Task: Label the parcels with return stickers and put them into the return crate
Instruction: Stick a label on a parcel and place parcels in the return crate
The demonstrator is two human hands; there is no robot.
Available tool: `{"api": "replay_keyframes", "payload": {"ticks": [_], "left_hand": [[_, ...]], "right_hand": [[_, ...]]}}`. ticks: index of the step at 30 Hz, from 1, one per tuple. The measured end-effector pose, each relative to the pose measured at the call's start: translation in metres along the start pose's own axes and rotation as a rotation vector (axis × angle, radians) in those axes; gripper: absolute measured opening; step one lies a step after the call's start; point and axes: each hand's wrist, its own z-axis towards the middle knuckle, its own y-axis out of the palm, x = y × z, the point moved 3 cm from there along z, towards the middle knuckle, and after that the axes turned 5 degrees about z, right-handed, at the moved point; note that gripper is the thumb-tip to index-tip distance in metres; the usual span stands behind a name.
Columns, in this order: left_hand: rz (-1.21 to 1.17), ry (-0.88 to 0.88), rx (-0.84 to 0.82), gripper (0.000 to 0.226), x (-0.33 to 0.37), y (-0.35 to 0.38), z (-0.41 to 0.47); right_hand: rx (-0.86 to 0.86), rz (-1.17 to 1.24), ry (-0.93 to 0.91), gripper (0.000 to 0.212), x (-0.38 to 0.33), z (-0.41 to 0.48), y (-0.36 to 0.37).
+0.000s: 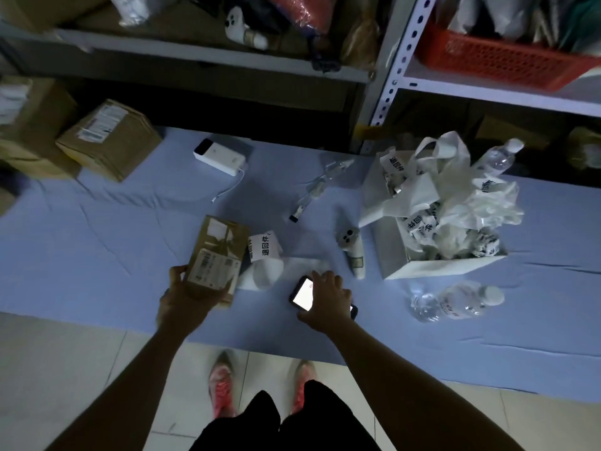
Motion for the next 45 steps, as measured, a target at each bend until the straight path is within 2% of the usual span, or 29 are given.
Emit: {"api": "replay_keyframes", "payload": {"ticks": [4, 10, 15, 20, 26, 31, 35, 39, 45], "left_hand": [[-0.008, -0.01, 0.022, 0.087, 0.001, 0.001, -0.002], [-0.018, 0.002, 0.007, 0.096, -0.003, -0.002, -0.001], [-0.17, -0.023, -0.08, 0.084, -0.02, -0.005, 0.01], [-0.25, -0.023, -0.12, 0.07, -0.033, -0.021, 0.026], [-0.276, 0.072, -0.08, 0.06, -0.037, -0.05, 0.039], [-0.313, 0.117, -0.004, 0.049, -0.051, -0.075, 0.052], [-0.342, 0.144, -0.022, 0.047, -0.069, -0.074, 0.061], [-0.4, 0.155, -0.092, 0.056, -0.081, -0.066, 0.064], [-0.36, 0.262, -0.072, 0.048, -0.079, -0.07, 0.066]], "right_hand": [[0.002, -0.004, -0.031, 0.086, 0.011, 0.004, 0.007], [-0.029, 0.003, -0.094, 0.083, 0.017, 0.01, 0.009], [-0.017, 0.061, -0.051, 0.09, 0.014, 0.011, 0.005], [0.078, 0.146, 0.046, 0.095, -0.004, 0.009, -0.012], [0.254, 0.403, 0.078, 0.089, -0.062, 0.006, -0.044], [0.18, 0.33, -0.017, 0.088, -0.115, 0.002, -0.041], [0.143, 0.255, -0.033, 0.091, -0.142, -0.008, -0.033], [0.079, 0.181, -0.024, 0.096, -0.153, -0.024, -0.029], [0.008, 0.103, -0.038, 0.1, -0.156, -0.033, -0.031]]}}
